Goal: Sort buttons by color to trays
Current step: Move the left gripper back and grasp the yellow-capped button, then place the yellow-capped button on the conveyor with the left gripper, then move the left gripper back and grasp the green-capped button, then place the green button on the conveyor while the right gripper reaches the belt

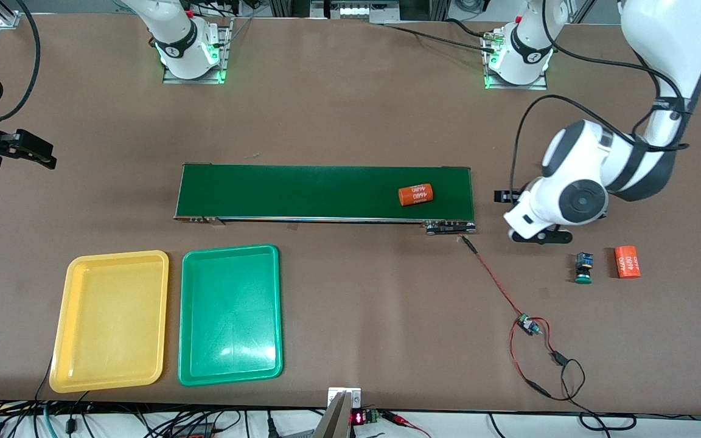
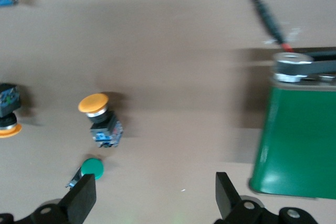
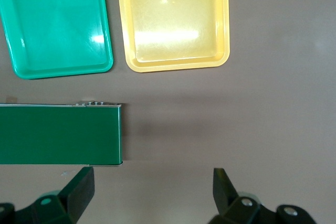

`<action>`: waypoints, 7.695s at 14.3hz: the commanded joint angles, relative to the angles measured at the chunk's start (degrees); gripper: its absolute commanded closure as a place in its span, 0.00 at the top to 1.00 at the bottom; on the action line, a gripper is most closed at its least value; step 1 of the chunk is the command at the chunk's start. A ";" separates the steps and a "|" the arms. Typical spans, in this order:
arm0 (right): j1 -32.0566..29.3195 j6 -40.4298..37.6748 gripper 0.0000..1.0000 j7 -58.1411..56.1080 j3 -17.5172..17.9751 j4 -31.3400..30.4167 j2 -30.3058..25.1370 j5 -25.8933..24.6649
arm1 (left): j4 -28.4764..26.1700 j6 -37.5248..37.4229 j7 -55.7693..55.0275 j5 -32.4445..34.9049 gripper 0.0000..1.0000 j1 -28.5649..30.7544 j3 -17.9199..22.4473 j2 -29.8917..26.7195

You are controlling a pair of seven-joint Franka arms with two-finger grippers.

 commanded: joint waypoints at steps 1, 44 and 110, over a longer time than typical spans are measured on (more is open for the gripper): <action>-0.47 -0.36 1.00 -0.19 0.19 -0.81 -0.98 0.97 | -1.58 -0.99 1.95 1.27 1.00 3.38 -0.74 0.61; -2.40 -5.37 1.00 3.06 0.19 -0.81 -1.86 4.75 | 0.97 4.72 -18.07 -3.82 0.25 -2.76 -15.33 12.13; 10.51 -4.06 1.00 10.71 2.38 -0.28 4.90 4.92 | 18.56 -11.01 0.14 5.77 0.23 5.41 -19.27 18.20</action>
